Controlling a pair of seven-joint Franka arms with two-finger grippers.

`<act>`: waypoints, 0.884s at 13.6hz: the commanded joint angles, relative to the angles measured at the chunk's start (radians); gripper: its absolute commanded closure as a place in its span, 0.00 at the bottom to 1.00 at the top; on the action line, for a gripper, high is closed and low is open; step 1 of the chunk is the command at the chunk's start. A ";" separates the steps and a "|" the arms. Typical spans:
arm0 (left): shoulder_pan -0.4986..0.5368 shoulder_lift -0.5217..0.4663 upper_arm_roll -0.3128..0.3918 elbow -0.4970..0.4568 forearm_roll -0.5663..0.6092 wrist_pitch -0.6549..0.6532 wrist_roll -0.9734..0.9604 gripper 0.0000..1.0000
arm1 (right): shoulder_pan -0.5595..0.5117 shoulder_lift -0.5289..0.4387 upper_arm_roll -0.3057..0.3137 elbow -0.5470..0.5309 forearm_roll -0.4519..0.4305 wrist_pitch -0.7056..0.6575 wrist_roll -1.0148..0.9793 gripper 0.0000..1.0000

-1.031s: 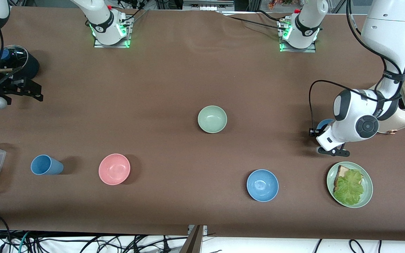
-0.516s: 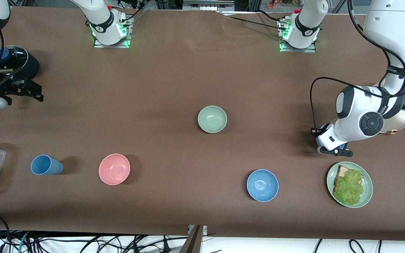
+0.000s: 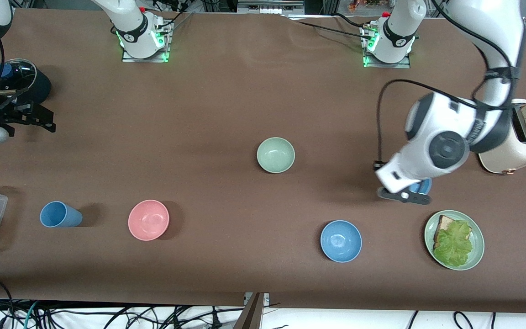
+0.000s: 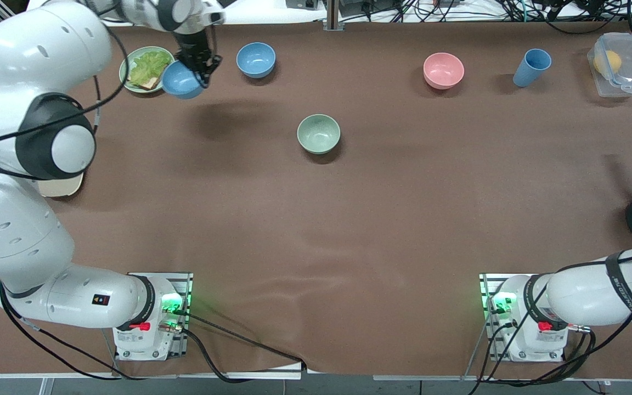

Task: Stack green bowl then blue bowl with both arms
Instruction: 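Lift and carry the blue bowl with the left gripper over the green bowl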

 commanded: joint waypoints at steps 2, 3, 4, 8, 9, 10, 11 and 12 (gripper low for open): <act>-0.230 0.036 0.016 0.083 0.007 -0.025 -0.062 1.00 | -0.010 -0.003 0.010 0.003 -0.015 -0.005 -0.008 0.01; -0.289 0.063 0.016 0.125 0.008 -0.024 -0.063 1.00 | -0.010 -0.003 0.010 0.003 -0.014 -0.005 -0.008 0.01; -0.338 0.105 0.016 0.180 0.007 -0.022 -0.063 1.00 | -0.009 -0.003 0.010 0.003 -0.014 -0.005 -0.007 0.01; -0.478 0.300 0.021 0.401 0.005 0.021 -0.063 1.00 | -0.010 -0.002 0.010 0.007 -0.014 -0.005 -0.007 0.01; -0.482 0.318 0.021 0.403 0.007 0.067 -0.063 1.00 | -0.010 -0.002 0.010 0.007 -0.014 -0.005 -0.007 0.01; -0.486 0.334 0.019 0.400 0.007 0.094 -0.062 1.00 | -0.010 -0.002 0.010 0.007 -0.014 -0.005 -0.008 0.01; -0.486 0.350 0.021 0.404 0.008 0.101 -0.060 1.00 | -0.010 -0.002 0.010 0.007 -0.014 -0.005 -0.008 0.01; -0.484 0.355 0.024 0.403 0.010 0.102 -0.056 1.00 | -0.010 -0.002 0.010 0.007 -0.014 -0.005 -0.008 0.01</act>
